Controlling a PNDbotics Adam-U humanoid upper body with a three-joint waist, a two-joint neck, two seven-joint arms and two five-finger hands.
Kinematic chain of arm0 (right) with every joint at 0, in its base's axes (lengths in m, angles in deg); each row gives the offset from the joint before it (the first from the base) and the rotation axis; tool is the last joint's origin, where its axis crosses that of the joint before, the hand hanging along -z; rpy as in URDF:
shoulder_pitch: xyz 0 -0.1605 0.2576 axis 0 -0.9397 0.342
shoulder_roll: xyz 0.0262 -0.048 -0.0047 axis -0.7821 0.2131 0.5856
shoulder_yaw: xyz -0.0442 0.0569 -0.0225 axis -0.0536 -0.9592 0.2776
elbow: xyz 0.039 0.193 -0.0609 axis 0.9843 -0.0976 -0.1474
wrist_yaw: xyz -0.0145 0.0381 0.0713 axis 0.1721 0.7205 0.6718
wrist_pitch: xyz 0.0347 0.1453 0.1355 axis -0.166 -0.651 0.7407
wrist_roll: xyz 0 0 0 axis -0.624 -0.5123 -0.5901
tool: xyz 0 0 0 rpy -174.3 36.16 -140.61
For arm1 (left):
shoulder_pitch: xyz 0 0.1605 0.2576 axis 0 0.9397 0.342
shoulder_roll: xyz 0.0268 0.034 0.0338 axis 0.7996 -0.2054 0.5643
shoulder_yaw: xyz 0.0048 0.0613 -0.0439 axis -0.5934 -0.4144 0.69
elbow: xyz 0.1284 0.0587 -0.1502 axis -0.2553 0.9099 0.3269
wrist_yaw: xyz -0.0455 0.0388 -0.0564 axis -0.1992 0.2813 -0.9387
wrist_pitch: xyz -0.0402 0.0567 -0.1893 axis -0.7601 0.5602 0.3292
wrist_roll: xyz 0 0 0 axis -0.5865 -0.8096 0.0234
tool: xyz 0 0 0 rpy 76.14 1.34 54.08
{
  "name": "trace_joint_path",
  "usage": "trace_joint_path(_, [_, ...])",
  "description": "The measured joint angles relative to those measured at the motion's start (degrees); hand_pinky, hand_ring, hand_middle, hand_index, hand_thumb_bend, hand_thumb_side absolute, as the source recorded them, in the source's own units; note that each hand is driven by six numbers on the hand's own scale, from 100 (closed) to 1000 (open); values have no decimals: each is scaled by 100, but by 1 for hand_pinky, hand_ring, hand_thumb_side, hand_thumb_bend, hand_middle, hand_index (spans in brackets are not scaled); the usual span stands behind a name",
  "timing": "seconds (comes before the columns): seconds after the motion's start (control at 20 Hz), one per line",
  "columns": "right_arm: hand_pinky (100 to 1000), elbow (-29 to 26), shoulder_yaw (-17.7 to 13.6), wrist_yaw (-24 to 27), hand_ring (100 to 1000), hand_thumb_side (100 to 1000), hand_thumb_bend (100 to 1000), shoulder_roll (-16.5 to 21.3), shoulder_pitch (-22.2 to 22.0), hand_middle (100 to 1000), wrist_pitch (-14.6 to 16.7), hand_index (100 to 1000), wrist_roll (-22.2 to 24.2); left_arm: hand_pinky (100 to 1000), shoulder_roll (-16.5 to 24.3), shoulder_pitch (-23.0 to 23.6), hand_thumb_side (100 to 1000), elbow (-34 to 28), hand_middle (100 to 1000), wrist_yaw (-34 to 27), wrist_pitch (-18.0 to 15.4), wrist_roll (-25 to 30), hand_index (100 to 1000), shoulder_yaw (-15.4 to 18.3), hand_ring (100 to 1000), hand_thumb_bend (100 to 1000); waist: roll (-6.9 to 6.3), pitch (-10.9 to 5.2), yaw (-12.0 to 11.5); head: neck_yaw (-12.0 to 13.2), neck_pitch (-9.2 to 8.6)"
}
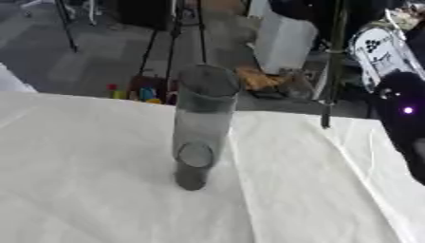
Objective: Arrange flowers into the vase.
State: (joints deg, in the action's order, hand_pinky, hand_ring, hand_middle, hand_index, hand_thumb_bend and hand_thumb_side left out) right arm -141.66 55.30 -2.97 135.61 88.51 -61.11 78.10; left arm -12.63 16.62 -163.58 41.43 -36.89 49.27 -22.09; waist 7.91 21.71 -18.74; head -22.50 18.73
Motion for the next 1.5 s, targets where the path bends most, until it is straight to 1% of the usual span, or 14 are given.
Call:
trace_joint_path(0.3, [100,-2,-37,614,100,234,100,0,99,100,344,130,-78,674,14,-26,990,0,940,2,-2,5,965,-17,1000,100,22,12,-28,-35,-20])
trace_joint_path(0.65, [100,-3,-74,1152,100,234,100,0,241,100,549,134,-345,675,50,-34,991,0,940,2,-15,24,965,-47,1000,100,92,10,-130,-52,-22])
trace_joint_path(0.9, [100,-6,-143,1530,100,235,100,-4,330,100,739,140,-432,675,72,-49,991,0,940,2,-28,39,965,-50,1000,100,126,18,-244,-112,-52])
trace_joint_path(1.25, [100,-142,-245,2121,100,236,100,-76,433,100,1047,149,-405,675,89,-145,993,0,941,19,-64,74,965,-86,1000,100,160,169,-364,-203,-136])
trace_joint_path(1.5, [100,-243,-336,2577,100,239,100,-127,505,100,1305,152,-246,675,89,-163,995,0,942,45,-88,98,966,-116,1000,100,189,249,-484,-280,-222])
